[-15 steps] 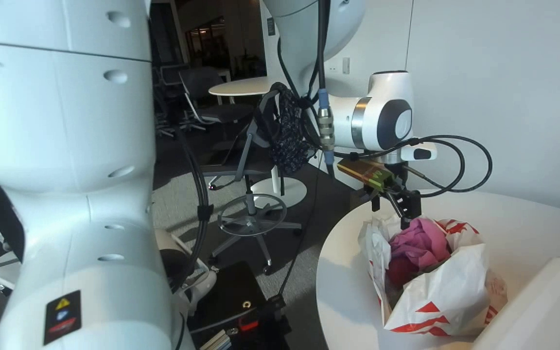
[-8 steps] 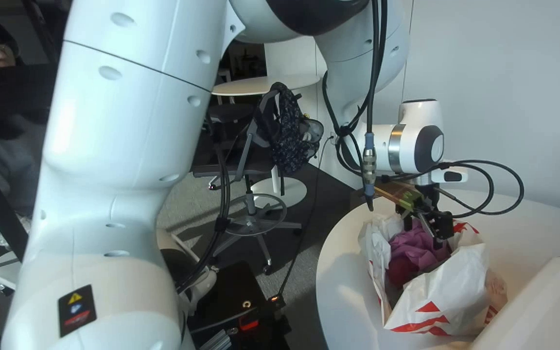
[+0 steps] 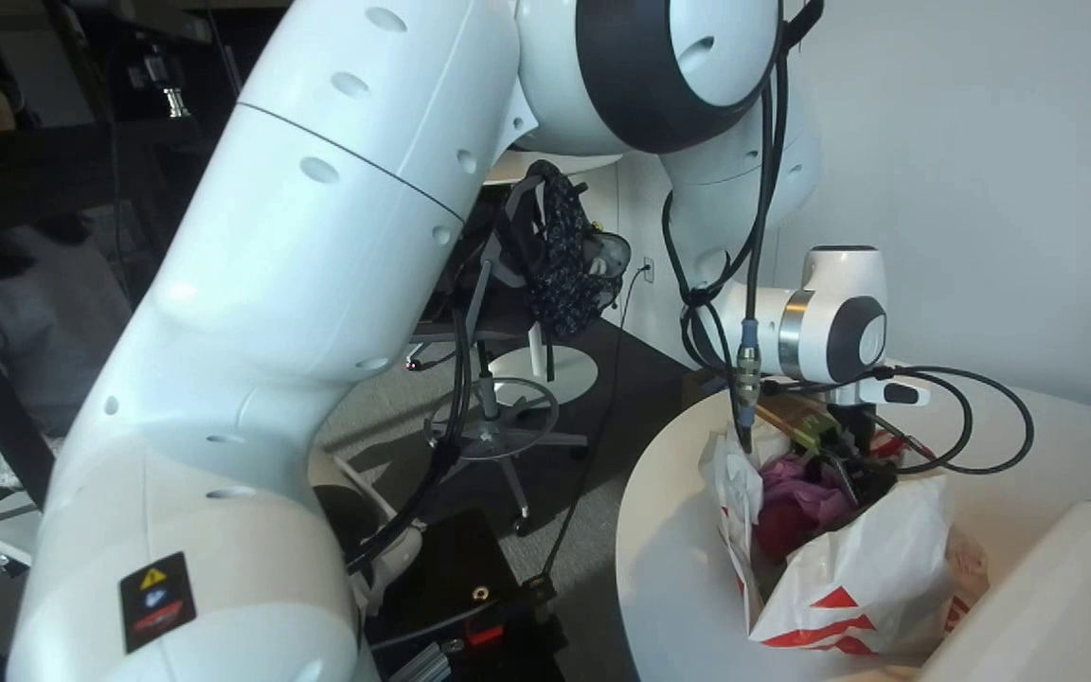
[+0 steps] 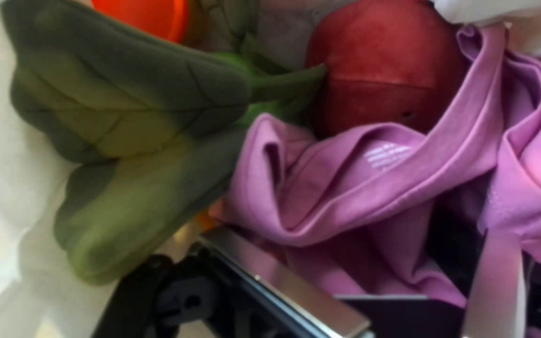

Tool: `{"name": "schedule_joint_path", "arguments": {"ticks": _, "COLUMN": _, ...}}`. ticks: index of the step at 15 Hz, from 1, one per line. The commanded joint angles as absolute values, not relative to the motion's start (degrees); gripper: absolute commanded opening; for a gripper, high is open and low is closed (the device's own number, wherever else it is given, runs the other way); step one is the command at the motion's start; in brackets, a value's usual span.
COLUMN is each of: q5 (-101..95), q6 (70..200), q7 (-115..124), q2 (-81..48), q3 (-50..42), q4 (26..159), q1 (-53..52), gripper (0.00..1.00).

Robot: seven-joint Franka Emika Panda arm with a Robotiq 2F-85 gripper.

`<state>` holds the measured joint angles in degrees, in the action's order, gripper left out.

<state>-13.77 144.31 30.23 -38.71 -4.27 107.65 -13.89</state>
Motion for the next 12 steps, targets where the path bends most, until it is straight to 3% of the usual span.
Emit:
{"name": "schedule_joint_path", "arguments": {"ticks": 1, "q5": -10.0, "q6": 142.7, "q7": 29.4, "q2": -39.5, "q3": -4.5, "q4": 105.9, "q1": -14.0, "gripper": 0.66}}
{"name": "schedule_joint_path", "arguments": {"ticks": 8, "q5": -7.0, "q6": 141.1, "q7": 29.3, "q2": -36.7, "q3": -4.7, "q4": 108.5, "q1": -14.0, "gripper": 0.12}}
{"name": "schedule_joint_path", "arguments": {"ticks": 12, "q5": -7.4, "q6": 136.9, "q7": 28.6, "q2": -33.2, "q3": -4.8, "q4": 110.0, "q1": -14.0, "gripper": 0.03}}
